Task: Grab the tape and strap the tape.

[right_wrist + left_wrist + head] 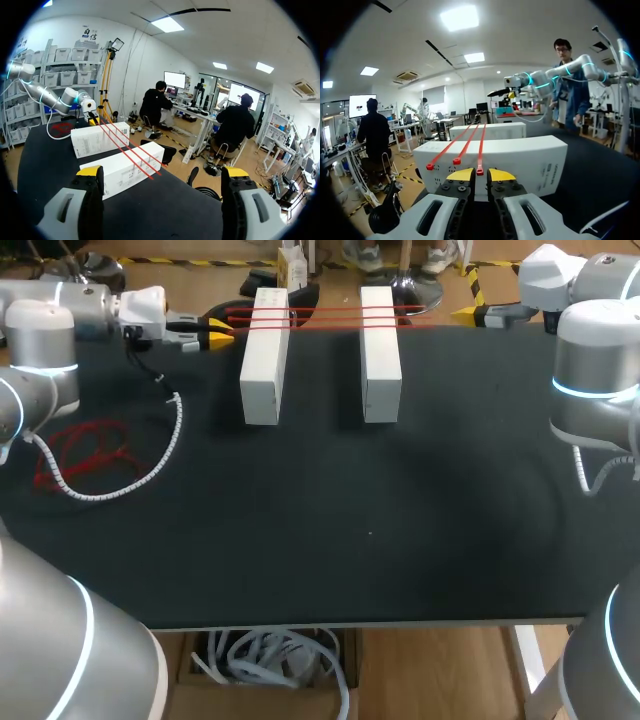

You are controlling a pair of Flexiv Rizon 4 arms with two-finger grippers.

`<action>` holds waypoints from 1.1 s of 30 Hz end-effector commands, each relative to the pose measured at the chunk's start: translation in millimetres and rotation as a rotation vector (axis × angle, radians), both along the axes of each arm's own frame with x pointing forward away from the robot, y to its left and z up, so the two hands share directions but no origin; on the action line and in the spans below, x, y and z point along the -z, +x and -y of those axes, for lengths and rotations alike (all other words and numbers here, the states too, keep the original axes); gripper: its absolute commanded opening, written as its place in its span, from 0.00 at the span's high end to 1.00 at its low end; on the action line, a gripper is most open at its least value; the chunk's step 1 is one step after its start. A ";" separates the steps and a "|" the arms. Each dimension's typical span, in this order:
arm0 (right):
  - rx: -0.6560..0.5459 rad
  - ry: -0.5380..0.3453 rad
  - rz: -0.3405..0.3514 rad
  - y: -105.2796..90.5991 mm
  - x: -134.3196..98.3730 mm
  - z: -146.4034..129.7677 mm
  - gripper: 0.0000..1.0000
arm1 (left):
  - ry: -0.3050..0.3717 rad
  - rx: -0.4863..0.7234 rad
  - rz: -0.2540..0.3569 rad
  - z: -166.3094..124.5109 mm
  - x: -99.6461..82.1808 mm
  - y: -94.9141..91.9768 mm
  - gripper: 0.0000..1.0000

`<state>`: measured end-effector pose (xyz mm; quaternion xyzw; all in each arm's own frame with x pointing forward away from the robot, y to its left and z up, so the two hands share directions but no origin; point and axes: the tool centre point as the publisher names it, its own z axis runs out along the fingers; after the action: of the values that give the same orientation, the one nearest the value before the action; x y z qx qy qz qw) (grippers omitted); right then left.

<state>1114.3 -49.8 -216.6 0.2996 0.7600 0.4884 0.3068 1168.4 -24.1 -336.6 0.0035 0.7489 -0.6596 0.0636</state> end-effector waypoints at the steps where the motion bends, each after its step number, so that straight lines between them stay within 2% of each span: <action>1: 0.000 0.000 -0.001 0.1 -0.1 0.2 0.00 | -0.004 0.011 0.000 -0.8 2.2 4.0 0.86; 9: 0.000 0.000 -0.001 0.1 -0.1 0.2 0.00 | -0.005 0.005 0.002 -2.6 1.9 3.3 0.89; 28: 0.000 0.000 -0.001 0.1 -0.1 0.2 0.00 | -0.013 0.003 0.001 -2.0 0.9 3.5 0.84; 30: 0.000 0.000 -0.001 0.1 -0.1 0.2 0.00 | -0.013 0.004 0.001 -2.0 0.9 3.8 0.87; 31: 0.000 0.000 -0.001 0.1 -0.1 0.2 0.00 | -0.013 0.004 0.001 -2.0 0.9 3.9 0.91; 32: 0.000 0.000 -0.001 0.1 -0.1 0.2 0.00 | -0.012 0.004 0.000 -2.0 0.9 4.0 1.00; 33: 0.000 0.000 -0.001 0.1 -0.1 0.2 0.00 | -0.012 0.004 -0.001 -1.9 0.9 4.0 1.00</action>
<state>1114.3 -49.8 -216.6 0.2996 0.7600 0.4884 0.3068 1168.7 -22.7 -335.4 0.0023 0.7460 -0.6627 0.0651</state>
